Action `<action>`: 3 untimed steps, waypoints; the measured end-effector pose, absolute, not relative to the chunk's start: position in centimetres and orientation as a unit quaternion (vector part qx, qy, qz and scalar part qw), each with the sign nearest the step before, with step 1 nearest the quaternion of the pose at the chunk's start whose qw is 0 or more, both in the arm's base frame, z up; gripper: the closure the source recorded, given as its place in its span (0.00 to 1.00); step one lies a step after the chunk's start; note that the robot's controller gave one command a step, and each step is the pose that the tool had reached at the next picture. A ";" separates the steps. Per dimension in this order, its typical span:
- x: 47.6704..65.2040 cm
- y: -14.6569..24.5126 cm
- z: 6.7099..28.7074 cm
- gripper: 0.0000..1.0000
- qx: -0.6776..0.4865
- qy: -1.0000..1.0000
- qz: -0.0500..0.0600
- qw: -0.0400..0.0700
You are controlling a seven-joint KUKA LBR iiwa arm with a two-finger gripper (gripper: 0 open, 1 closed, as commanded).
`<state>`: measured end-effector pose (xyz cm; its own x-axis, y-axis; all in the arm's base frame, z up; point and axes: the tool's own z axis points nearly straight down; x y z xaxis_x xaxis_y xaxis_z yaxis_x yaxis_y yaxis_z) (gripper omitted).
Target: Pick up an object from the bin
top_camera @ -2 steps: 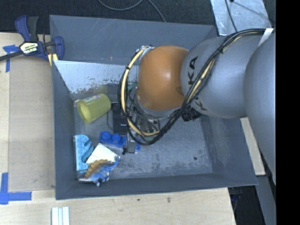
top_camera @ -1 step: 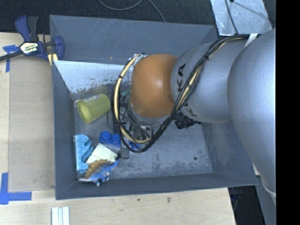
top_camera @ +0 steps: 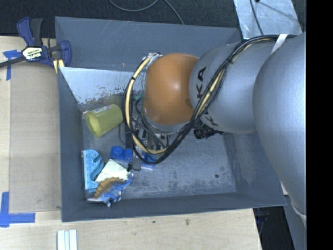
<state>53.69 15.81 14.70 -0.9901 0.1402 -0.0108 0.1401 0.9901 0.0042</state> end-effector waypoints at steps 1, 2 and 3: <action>53.3 15.5 9.6 1.00 0.111 0.994 0.000 0.001; 53.3 15.5 9.6 1.00 0.111 0.994 0.000 0.001; 53.7 15.5 14.3 1.00 0.102 0.995 -0.001 -0.002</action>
Offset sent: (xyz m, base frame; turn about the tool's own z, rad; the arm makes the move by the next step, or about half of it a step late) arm 0.0000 0.0000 0.0000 0.0000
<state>53.70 15.50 14.27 -0.9791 0.2032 0.0032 0.2032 0.9791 -0.0025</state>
